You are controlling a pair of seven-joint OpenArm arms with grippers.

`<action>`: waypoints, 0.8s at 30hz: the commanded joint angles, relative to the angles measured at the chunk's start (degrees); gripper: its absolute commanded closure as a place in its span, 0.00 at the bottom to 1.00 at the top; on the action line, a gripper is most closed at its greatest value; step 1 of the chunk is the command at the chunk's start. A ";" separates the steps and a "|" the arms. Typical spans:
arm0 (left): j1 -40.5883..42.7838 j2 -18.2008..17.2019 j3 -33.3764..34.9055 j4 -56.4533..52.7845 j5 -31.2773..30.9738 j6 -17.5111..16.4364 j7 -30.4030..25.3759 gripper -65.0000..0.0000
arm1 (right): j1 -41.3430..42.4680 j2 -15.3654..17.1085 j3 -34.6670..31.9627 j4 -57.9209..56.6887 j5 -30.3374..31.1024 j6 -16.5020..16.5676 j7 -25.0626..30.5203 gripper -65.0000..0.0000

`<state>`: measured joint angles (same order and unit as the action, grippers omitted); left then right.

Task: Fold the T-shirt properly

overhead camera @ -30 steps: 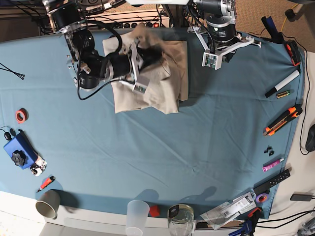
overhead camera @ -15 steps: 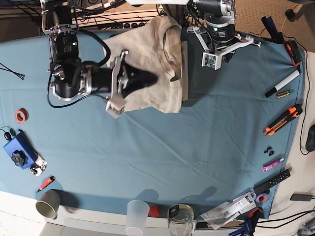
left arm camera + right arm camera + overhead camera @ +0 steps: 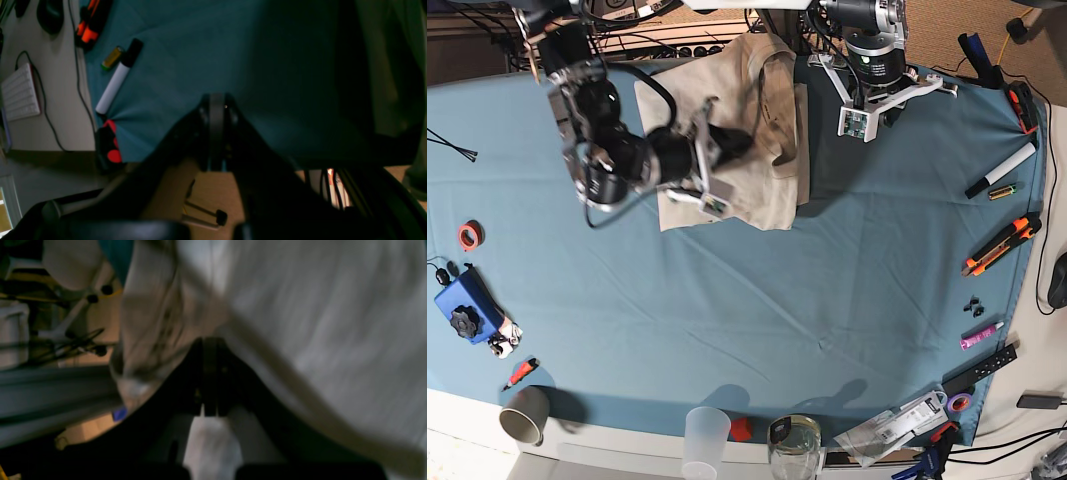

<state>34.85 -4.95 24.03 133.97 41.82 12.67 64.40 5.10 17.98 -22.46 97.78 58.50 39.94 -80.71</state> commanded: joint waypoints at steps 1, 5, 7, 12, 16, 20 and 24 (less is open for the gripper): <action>0.24 0.17 0.22 1.03 0.59 0.42 -1.05 1.00 | 1.95 -0.79 -0.48 0.48 1.60 0.06 1.90 1.00; 0.24 0.17 0.22 1.03 0.59 0.42 -1.01 1.00 | 6.08 -5.49 -2.10 -2.56 0.35 0.06 2.38 1.00; 0.26 0.17 0.22 1.03 0.59 0.42 -1.01 1.00 | 7.48 -7.87 -2.60 -6.16 -1.27 0.06 2.43 1.00; 0.24 0.17 0.22 1.03 0.59 0.39 -1.01 1.00 | 9.99 -12.31 -2.73 -17.66 -5.90 0.06 5.42 1.00; 0.24 0.15 0.22 1.03 0.61 0.39 -1.03 1.00 | 11.30 -12.66 -2.60 -19.50 -4.20 0.06 6.38 1.00; 0.24 0.15 0.20 1.03 0.59 0.39 -1.46 1.00 | 11.39 -12.55 -0.72 -13.09 3.19 0.06 0.71 1.00; 0.24 0.15 0.20 1.03 0.59 0.42 -1.44 1.00 | 10.51 -11.30 4.48 -5.35 6.84 0.06 0.71 1.00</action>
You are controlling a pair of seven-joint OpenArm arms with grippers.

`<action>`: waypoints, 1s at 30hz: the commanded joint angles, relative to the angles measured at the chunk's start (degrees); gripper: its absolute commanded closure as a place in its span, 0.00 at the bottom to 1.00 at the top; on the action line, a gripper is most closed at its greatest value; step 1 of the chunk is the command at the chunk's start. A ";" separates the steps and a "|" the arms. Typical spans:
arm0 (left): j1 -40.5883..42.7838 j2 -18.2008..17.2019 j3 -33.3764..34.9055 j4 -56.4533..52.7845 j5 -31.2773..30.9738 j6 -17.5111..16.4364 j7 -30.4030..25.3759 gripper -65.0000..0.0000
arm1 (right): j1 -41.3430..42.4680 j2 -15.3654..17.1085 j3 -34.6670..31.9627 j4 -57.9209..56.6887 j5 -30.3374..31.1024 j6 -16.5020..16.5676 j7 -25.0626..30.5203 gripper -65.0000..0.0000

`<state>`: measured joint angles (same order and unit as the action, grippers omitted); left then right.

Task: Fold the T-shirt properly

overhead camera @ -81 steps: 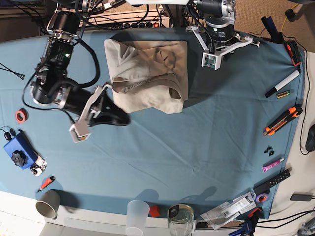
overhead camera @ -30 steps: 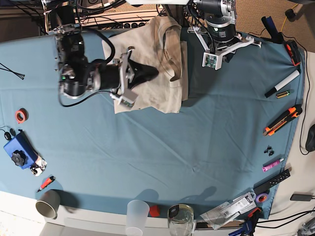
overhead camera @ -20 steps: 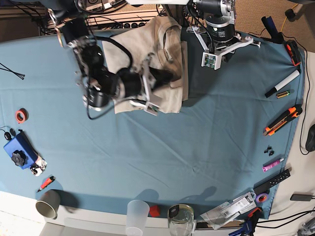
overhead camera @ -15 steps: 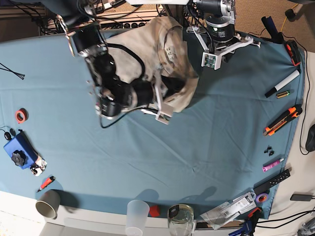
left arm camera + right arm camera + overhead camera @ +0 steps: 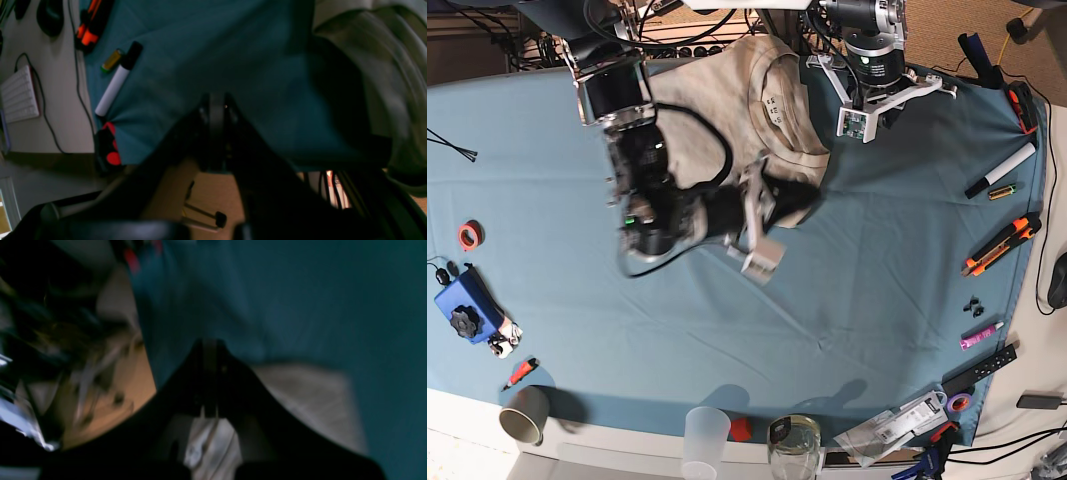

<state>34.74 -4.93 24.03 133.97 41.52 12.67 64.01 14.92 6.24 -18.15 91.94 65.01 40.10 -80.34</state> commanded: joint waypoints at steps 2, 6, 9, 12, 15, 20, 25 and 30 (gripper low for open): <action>0.37 0.13 0.20 1.03 0.90 0.42 -1.05 1.00 | -1.09 1.64 2.84 0.68 1.64 -0.10 0.34 1.00; 0.35 0.13 0.20 1.03 0.66 0.42 -2.23 1.00 | -6.12 4.68 7.26 0.70 6.14 -0.10 0.34 1.00; 0.33 0.13 0.20 1.03 -0.61 0.39 -3.76 1.00 | -10.16 8.00 9.55 0.70 10.08 -0.10 0.34 1.00; 0.33 0.13 0.20 1.03 -1.68 0.37 -4.61 1.00 | -13.66 10.32 10.01 0.68 9.27 -0.10 0.34 1.00; -0.04 0.13 0.20 1.03 -2.78 0.33 -5.18 1.00 | -15.93 10.43 9.90 0.39 1.44 -0.10 0.34 1.00; -1.86 0.13 0.15 1.03 -5.68 -1.99 -5.88 1.00 | -17.00 10.45 9.86 -1.97 -14.25 -0.10 5.46 1.00; -2.34 0.13 -2.38 1.03 -5.77 -1.99 -6.21 1.00 | -16.98 11.04 10.08 0.33 -9.66 -0.10 2.49 1.00; -2.29 0.13 -11.87 1.03 -10.56 -2.25 -6.19 1.00 | -17.05 12.66 11.91 11.56 -3.98 -0.10 0.34 1.00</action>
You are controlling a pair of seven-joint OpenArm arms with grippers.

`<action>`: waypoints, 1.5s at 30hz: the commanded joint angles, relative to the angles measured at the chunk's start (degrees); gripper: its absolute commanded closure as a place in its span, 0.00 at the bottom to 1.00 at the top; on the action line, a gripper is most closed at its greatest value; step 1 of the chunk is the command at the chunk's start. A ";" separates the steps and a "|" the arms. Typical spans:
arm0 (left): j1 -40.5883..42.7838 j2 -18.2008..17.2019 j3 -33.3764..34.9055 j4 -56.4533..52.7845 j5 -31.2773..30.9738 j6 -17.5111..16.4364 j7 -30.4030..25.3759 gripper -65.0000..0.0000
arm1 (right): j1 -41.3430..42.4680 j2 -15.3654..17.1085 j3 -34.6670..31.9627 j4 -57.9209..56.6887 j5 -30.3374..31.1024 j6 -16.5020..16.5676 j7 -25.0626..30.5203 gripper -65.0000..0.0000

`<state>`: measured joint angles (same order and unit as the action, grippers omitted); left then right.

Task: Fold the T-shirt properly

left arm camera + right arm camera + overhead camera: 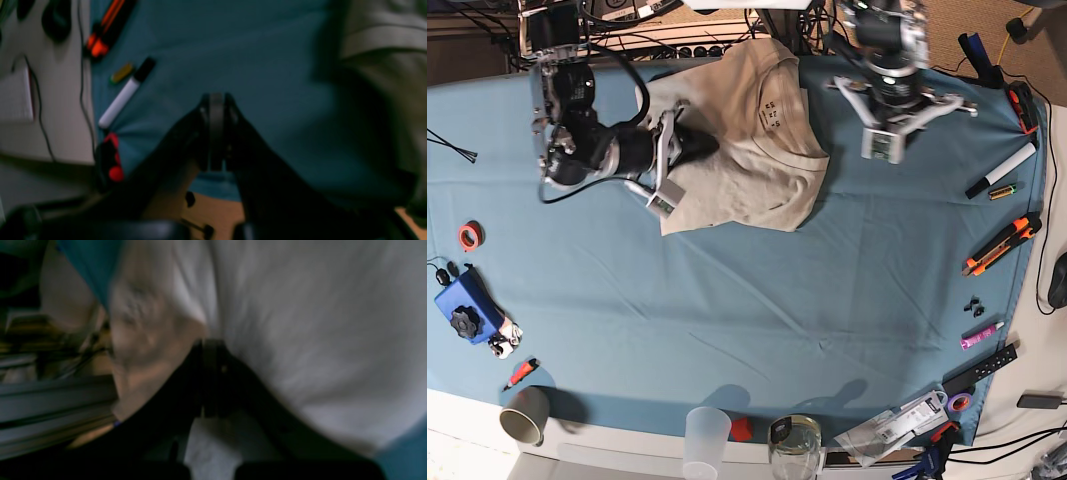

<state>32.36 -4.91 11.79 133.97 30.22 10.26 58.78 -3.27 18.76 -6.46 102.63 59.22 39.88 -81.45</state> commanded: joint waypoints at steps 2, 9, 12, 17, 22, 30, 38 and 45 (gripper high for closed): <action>0.52 0.11 -4.11 1.03 -4.72 -1.22 -0.94 1.00 | 0.31 0.13 2.49 4.13 1.81 0.12 1.45 1.00; 4.83 0.11 -14.27 1.03 -10.97 -4.24 -0.66 1.00 | -9.29 0.13 13.11 9.55 5.22 0.12 1.45 1.00; 5.11 0.11 -15.08 1.03 -11.10 -4.33 0.48 1.00 | -14.91 0.13 17.73 13.73 5.90 0.12 1.45 1.00; 6.16 0.11 -14.97 1.03 -17.11 -6.36 3.19 1.00 | -24.57 0.11 22.75 20.61 5.66 0.12 1.45 1.00; 10.75 0.11 -14.97 1.03 -17.42 -7.43 4.44 1.00 | -32.24 0.13 27.04 23.52 3.43 0.12 1.45 1.00; 19.89 0.11 -14.97 1.03 -17.40 -8.85 4.81 1.00 | -42.71 0.11 34.97 24.26 3.91 0.12 1.45 1.00; 29.42 0.11 -14.99 1.03 -17.51 -8.83 1.14 1.00 | -51.41 -0.15 37.64 23.41 -5.11 0.12 1.45 1.00; 29.86 0.11 -14.99 -2.43 -20.04 -8.81 -0.24 1.00 | -52.76 -0.15 37.64 13.53 -9.79 0.12 1.45 1.00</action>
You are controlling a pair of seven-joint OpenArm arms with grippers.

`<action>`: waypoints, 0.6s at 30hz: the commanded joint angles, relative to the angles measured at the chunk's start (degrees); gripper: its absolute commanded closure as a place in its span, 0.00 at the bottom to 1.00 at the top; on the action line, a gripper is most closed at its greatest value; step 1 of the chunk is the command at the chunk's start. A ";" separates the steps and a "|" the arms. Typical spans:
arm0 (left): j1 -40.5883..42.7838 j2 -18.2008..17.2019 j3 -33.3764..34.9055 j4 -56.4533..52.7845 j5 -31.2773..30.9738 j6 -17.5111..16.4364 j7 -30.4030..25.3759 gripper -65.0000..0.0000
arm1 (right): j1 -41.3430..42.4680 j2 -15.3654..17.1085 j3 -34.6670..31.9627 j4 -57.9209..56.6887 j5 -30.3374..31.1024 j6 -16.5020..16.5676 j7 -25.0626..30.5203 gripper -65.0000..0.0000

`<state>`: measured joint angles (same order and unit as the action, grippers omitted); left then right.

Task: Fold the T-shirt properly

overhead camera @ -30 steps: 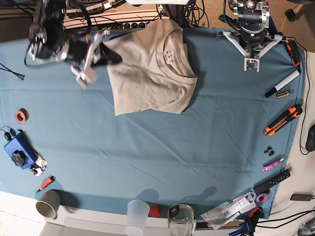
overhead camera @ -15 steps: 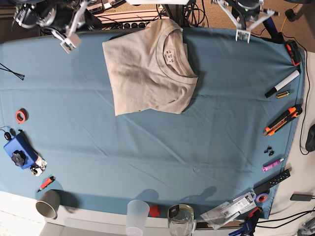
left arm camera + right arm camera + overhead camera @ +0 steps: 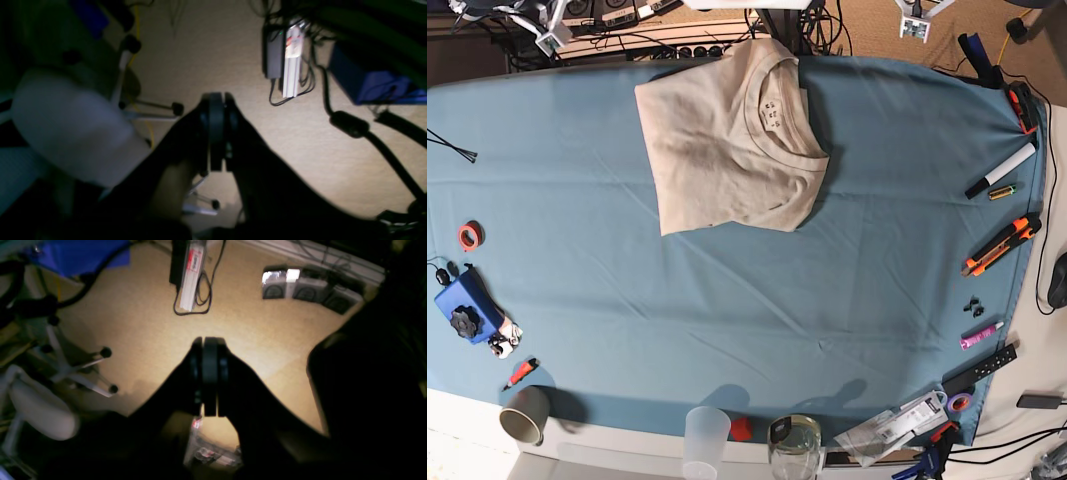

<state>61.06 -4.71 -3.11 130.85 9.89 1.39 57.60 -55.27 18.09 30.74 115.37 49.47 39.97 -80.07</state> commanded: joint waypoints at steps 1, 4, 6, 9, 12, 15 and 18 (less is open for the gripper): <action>0.94 -0.09 -0.09 -1.18 0.28 0.07 0.72 1.00 | -0.74 0.52 0.42 -0.94 -0.04 0.03 0.07 1.00; -0.28 -0.09 -0.07 -7.48 0.20 0.07 -0.68 1.00 | -0.42 0.66 0.31 -5.99 -0.13 0.03 0.07 1.00; -1.97 -0.07 -0.07 -12.17 -0.15 0.02 -0.72 1.00 | 0.90 0.68 0.20 -9.35 -1.57 0.03 0.07 1.00; -4.81 -0.11 -0.09 -19.78 -0.09 0.00 -2.86 1.00 | 4.09 0.70 -0.85 -14.67 -4.76 0.03 0.07 1.00; -7.96 -0.09 -0.09 -27.43 -0.09 0.00 -5.22 1.00 | 7.52 0.68 -2.97 -20.44 -7.21 0.03 1.07 1.00; -11.39 -0.09 -0.09 -34.84 -0.09 0.02 -6.47 1.00 | 10.84 0.85 -6.36 -26.29 -9.68 0.03 2.93 1.00; -14.97 -0.09 -0.09 -42.47 -0.07 0.00 -10.67 1.00 | 14.21 0.83 -10.51 -32.48 -14.86 0.03 7.98 1.00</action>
<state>45.06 -4.67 -3.14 87.55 9.65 1.32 46.30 -40.45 18.15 19.79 82.13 34.00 40.03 -71.48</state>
